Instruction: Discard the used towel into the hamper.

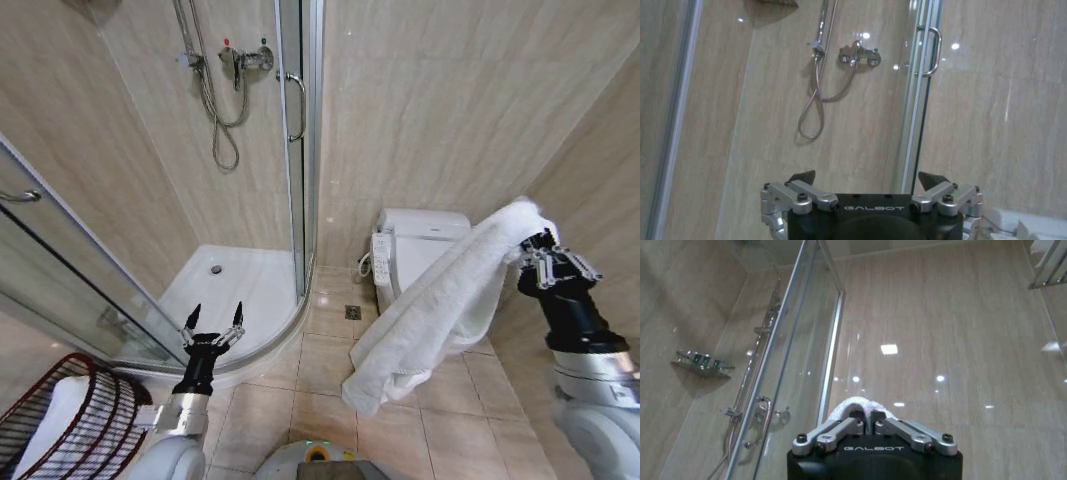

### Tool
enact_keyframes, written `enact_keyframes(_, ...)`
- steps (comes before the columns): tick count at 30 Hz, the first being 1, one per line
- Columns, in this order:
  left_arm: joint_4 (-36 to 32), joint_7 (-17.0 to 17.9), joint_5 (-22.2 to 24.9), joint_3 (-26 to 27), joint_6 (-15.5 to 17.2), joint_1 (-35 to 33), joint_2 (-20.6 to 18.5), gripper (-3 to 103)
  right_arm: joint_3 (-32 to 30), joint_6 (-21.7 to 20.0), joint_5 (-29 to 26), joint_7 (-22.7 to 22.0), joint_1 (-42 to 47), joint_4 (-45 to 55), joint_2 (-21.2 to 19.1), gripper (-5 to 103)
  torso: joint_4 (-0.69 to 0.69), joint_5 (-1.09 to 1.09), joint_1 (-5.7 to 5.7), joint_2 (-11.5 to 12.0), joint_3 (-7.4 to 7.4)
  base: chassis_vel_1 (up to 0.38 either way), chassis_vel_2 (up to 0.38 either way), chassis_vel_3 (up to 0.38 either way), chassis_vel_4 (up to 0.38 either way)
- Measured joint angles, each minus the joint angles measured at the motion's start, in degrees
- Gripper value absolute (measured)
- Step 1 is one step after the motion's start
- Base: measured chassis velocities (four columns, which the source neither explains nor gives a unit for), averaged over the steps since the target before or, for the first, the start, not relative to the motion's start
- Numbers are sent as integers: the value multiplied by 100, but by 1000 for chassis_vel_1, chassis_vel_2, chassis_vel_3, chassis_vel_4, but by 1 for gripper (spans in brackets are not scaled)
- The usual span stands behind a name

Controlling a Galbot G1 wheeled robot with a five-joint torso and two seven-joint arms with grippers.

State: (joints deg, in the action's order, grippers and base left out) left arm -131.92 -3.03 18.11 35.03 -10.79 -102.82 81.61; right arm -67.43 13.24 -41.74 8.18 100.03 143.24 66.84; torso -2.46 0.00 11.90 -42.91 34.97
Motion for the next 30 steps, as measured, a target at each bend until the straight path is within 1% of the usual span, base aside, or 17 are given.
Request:
enact_keyframes(1, 0, 0, 0, 0, 0, 0, 0, 100, -2, 0, -4, 0, 1, 0, 8, 4, 0, 0, 26, -56, 30, 0, 0, 0, 0)
enact_keyframes(3, 0, 0, 0, 0, 0, 0, 0, 100, -2, 0, -4, 0, 3, 0, 10, 4, 0, 0, 35, -74, 40, 0, 0, 0, 0)
enact_keyframes(6, 0, 0, 0, 0, 0, 0, 0, 100, -4, 4, -12, -38, 13, 0, 13, 4, 0, 0, 87, -189, 101, 0, 0, 0, 0)
enact_keyframes(8, 0, 0, 0, 0, 0, 0, 0, 100, -6, 4, -15, -41, 14, 0, 13, 4, 0, 0, 90, -195, 105, 0, 0, 0, 0)
enact_keyframes(10, 0, 0, 0, 0, 0, 0, 0, 100, -67, 6, -53, -47, 34, 0, 0, 4, 0, 0, 132, -287, 155, 0, 0, 0, 0)
enact_keyframes(11, 0, 0, 0, 0, 0, 0, 0, 100, -67, 6, -53, -47, 34, 0, 0, 4, 0, 0, 132, -287, 155, 0, 0, 0, 0)
enact_keyframes(15, 0, 0, 0, 0, 0, 0, 0, 100, -126, 22, -91, -8, 80, 0, 8, 4, 0, 0, 194, -426, 232, 0, 0, 0, 0)
enact_keyframes(16, 0, 0, 0, 0, 0, 0, 0, 100, -126, 22, -91, -8, 80, 0, 8, 4, 0, 0, 194, -426, 232, 0, 0, 0, 0)
enact_keyframes(19, 0, 0, 0, 0, 0, 0, 0, 100, -156, 53, -109, 30, 116, 0, 25, 4, 0, 0, 239, -532, 292, 0, 0, 0, 0)
enact_keyframes(20, 0, 0, 0, 0, 0, 0, 0, 100, -156, 53, -109, 30, 116, 0, 25, 4, 0, 0, 239, -532, 292, 0, 0, 0, 0)
enact_keyframes(27, 0, 0, 0, 0, 0, 0, 0, 100, -218, 53, -116, 23, 100, 0, 2, 4, 0, 0, 331, -743, 414, 0, 0, 0, 0)
enact_keyframes(30, 0, 0, 0, 0, 0, 0, 0, 100, -258, 43, -115, 20, 64, 0, 0, 4, 0, 0, 354, -797, 444, 0, 0, 0, 0)
